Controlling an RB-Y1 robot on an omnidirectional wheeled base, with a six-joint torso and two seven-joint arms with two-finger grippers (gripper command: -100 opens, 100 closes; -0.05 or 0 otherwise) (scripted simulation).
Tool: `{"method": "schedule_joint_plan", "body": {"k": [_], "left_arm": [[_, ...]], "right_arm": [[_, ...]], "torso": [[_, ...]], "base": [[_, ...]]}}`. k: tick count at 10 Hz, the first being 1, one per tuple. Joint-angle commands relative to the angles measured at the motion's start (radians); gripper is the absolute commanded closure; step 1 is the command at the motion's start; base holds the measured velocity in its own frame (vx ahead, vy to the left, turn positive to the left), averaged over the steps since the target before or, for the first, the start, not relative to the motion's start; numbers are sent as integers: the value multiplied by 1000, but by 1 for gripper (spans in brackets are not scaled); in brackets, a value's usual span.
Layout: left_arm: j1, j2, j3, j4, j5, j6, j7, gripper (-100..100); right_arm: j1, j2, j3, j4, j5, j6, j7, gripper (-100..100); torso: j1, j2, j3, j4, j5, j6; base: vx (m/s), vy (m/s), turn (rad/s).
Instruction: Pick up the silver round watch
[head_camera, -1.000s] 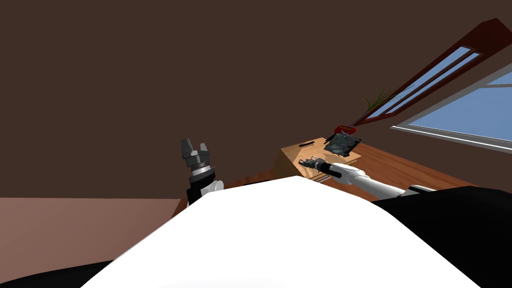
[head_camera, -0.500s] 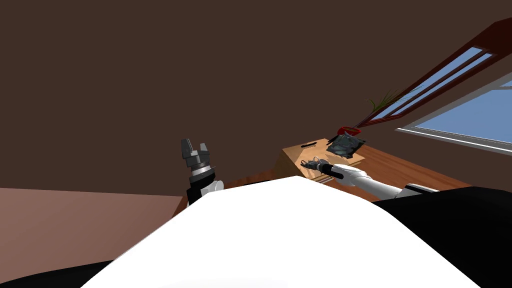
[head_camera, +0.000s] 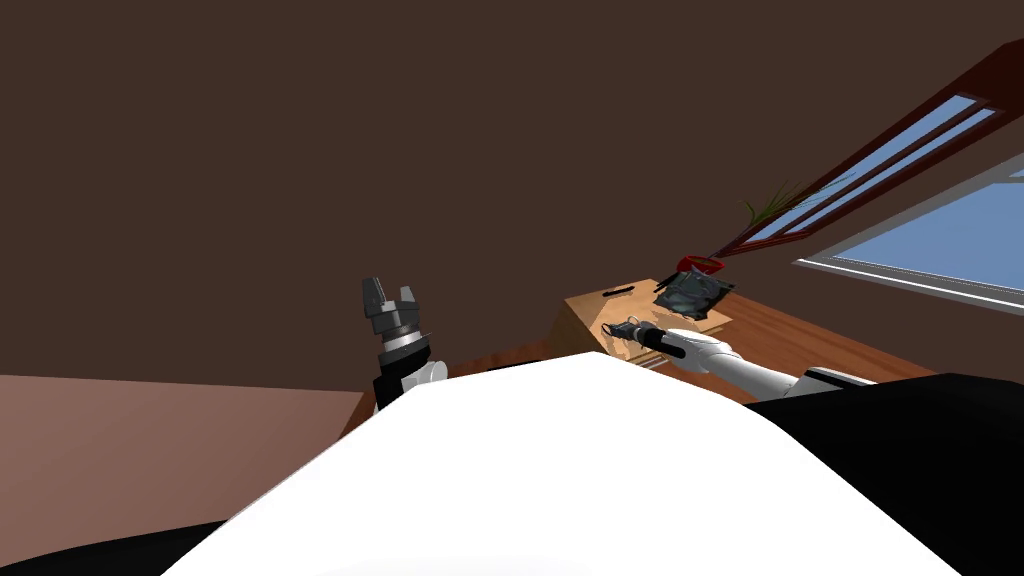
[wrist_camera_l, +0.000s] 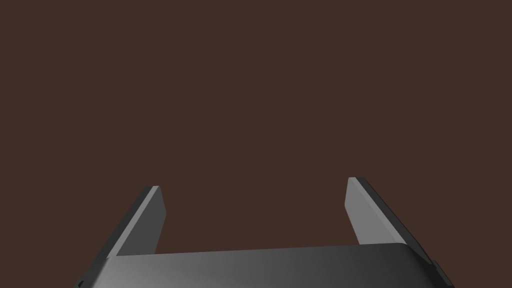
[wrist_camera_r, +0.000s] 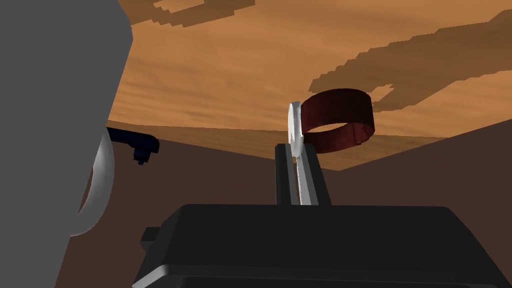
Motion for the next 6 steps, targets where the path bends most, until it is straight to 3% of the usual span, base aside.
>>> {"method": "schedule_joint_plan", "body": {"k": [1,2,3,4,5,6], "left_arm": [[0,0,0,0,0,0,0,0],[0,0,0,0,0,0,0,0],[0,0,0,0,0,0,0,0],[0,0,0,0,0,0,0,0],[0,0,0,0,0,0,0,0],[0,0,0,0,0,0,0,0]], "right_arm": [[0,0,0,0,0,0,0,100],[0,0,0,0,0,0,0,100],[0,0,0,0,0,0,0,0],[1,-22,2,-8,-3,-29,-14,100],[-1,-10,-1,0,-2,-15,-4,100],[-1,-11,-1,0,-2,-20,-5,0]], "torso": [[0,0,0,0,0,0],[-1,0,0,0,0,0],[-1,0,0,0,0,0],[-1,0,0,0,-1,0],[1,2,1,0,0,1],[1,2,1,0,0,0]], "base": [[0,0,0],[0,0,0],[0,0,0],[-34,36,-78],[-23,24,-31],[0,0,0]]}}
